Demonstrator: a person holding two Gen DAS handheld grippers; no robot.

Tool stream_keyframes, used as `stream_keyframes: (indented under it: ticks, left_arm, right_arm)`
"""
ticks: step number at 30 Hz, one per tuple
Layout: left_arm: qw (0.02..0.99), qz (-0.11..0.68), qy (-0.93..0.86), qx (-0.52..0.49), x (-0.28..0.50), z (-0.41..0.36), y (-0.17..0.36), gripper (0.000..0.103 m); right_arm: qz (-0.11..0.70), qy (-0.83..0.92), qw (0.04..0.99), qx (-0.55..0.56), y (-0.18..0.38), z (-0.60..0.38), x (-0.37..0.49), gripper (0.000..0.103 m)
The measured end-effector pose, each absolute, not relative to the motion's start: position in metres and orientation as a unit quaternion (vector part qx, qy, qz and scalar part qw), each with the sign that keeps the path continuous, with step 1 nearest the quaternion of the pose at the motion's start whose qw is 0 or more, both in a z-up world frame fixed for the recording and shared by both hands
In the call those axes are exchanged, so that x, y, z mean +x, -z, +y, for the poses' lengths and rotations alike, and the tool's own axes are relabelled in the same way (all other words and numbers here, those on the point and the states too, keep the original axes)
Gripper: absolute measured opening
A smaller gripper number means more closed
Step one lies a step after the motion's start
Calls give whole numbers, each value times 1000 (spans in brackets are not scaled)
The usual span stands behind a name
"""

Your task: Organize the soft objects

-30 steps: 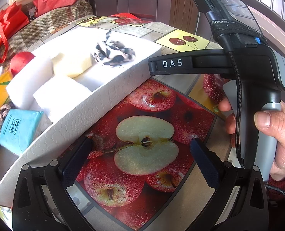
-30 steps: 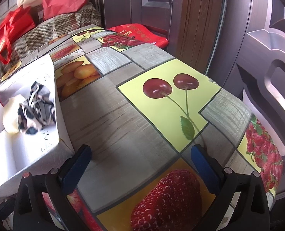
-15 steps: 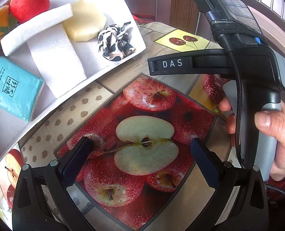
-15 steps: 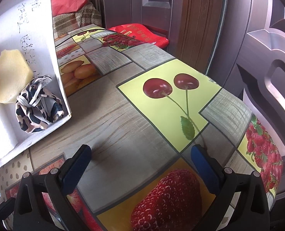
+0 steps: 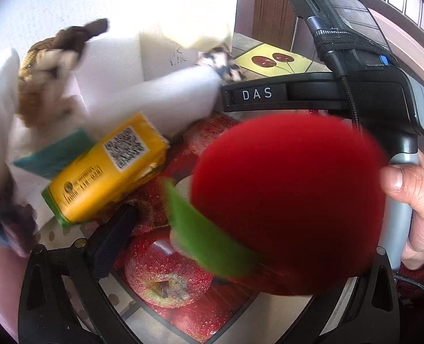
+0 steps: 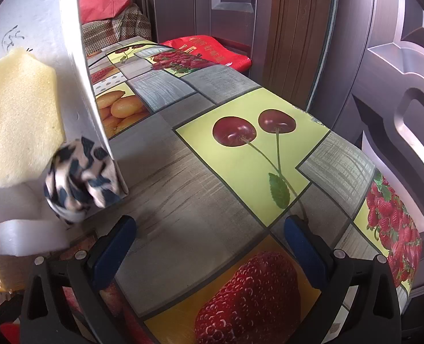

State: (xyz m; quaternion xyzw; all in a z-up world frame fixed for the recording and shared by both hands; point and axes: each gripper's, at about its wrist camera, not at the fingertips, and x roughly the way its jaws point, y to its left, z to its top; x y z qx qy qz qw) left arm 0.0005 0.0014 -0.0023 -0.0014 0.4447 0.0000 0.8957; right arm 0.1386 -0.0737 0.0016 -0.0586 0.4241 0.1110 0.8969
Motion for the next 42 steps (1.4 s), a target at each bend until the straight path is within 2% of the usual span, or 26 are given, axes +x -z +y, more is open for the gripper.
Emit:
stream_keyframes:
  ticks: [42]
  left_arm:
    - [896,445,0,-1,1,0,2,102]
  right_arm:
    - [424,-111,897,-59,-2,-73,139,103]
